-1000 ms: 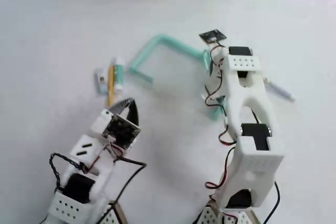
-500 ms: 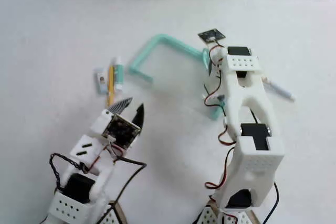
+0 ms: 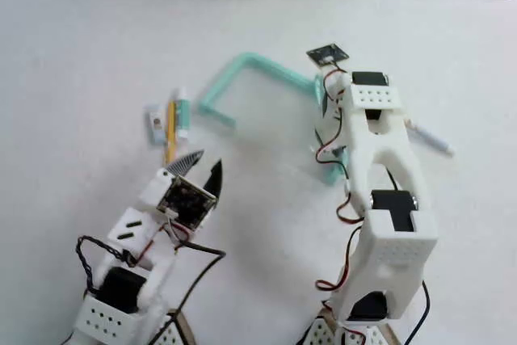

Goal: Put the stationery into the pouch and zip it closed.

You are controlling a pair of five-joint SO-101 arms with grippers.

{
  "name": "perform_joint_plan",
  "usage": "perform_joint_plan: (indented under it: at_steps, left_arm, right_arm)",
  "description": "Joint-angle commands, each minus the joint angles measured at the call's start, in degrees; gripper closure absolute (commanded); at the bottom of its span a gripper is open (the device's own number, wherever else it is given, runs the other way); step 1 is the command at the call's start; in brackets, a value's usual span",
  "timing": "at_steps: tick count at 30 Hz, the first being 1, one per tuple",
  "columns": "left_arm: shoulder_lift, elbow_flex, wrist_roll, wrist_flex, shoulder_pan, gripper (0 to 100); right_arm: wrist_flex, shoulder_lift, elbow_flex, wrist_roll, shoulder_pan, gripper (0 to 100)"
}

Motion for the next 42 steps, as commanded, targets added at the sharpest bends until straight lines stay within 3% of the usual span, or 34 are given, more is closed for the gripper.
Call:
perform_joint_plan:
  at_steps: [1,4,8,16,22,27,31,37,42]
  left_arm:
    - [-0.13,-0.26,-1.32,0.88,0.75,87]
    - [-0.13,-2.37,-4.48,1.05,0.75,87]
    - [-0.13,-11.08,-8.18,7.65,1.54,87]
    - [1.63,-29.36,-18.29,23.82,13.14,87]
    - [25.19,-42.81,-19.78,23.47,15.08,81]
    - [41.10,-60.04,-17.85,30.07,23.25,82]
    - [43.65,-59.78,-16.35,24.79,23.08,82]
    - [46.64,-45.10,-16.35,6.68,20.35,75]
    - [52.62,-43.08,-17.14,-4.04,20.09,74]
  right_arm:
    - [6.55,-6.73,-4.31,0.53,0.04,98.1]
    - [14.29,-14.46,-9.05,0.62,0.31,98.1]
    - [23.25,-25.10,-16.62,0.62,0.04,98.1]
    - [24.31,-42.24,-18.73,0.62,1.36,98.1]
    - [24.40,-48.66,-21.80,0.26,-1.89,98.1]
    - [24.40,-46.99,-21.98,-4.22,-3.21,98.1]
    - [24.40,-44.79,-21.98,-5.36,-3.21,98.1]
    - [24.31,-44.00,-22.15,-5.54,-5.85,98.1]
    - [24.22,-43.91,-24.00,-7.38,-7.96,98.1]
